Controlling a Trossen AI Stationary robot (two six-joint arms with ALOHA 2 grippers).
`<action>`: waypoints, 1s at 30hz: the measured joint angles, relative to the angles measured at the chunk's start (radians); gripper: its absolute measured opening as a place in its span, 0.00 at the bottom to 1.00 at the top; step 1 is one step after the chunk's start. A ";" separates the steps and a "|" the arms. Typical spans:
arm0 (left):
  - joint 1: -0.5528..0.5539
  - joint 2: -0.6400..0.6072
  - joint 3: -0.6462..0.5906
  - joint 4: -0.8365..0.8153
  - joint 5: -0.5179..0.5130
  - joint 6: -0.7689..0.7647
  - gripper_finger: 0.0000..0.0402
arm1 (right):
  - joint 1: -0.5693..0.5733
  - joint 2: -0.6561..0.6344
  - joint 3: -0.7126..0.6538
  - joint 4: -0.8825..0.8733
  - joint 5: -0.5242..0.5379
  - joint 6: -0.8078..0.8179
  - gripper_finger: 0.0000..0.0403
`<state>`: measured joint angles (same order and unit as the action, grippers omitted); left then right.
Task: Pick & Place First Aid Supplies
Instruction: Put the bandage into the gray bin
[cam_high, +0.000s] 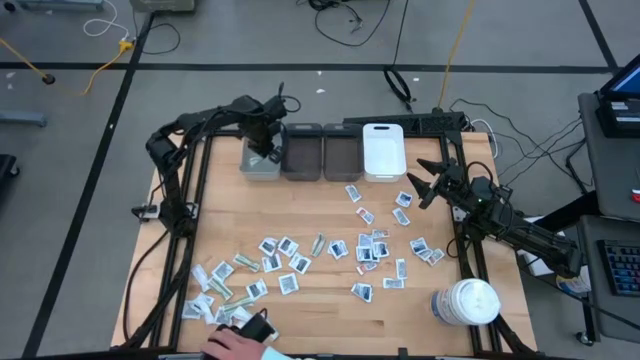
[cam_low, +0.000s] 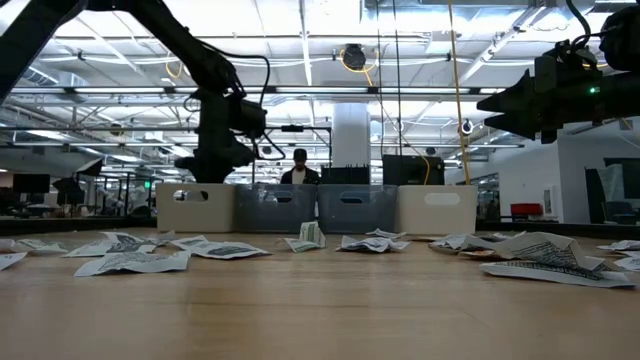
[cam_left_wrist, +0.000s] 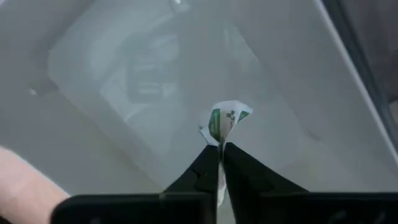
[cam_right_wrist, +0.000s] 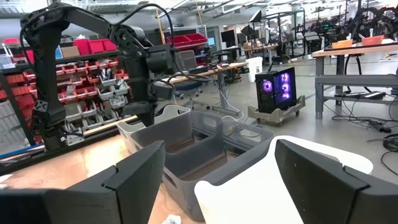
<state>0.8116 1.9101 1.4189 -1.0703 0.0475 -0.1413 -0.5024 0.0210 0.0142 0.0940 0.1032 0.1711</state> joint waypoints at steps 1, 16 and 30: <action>0.003 -0.002 0.000 0.003 0.004 0.000 0.12 | 0.000 0.000 0.000 0.000 0.000 0.000 0.74; 0.019 -0.014 0.010 -0.012 0.030 0.028 0.72 | 0.000 0.000 0.000 0.000 0.000 0.000 0.74; -0.031 -0.235 0.063 -0.144 0.033 -0.148 0.71 | 0.000 0.000 0.000 0.000 0.000 0.000 0.74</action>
<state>0.7803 1.6751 1.4822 -1.2139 0.0805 -0.2890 -0.5022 0.0211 0.0142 0.0940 0.1034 0.1711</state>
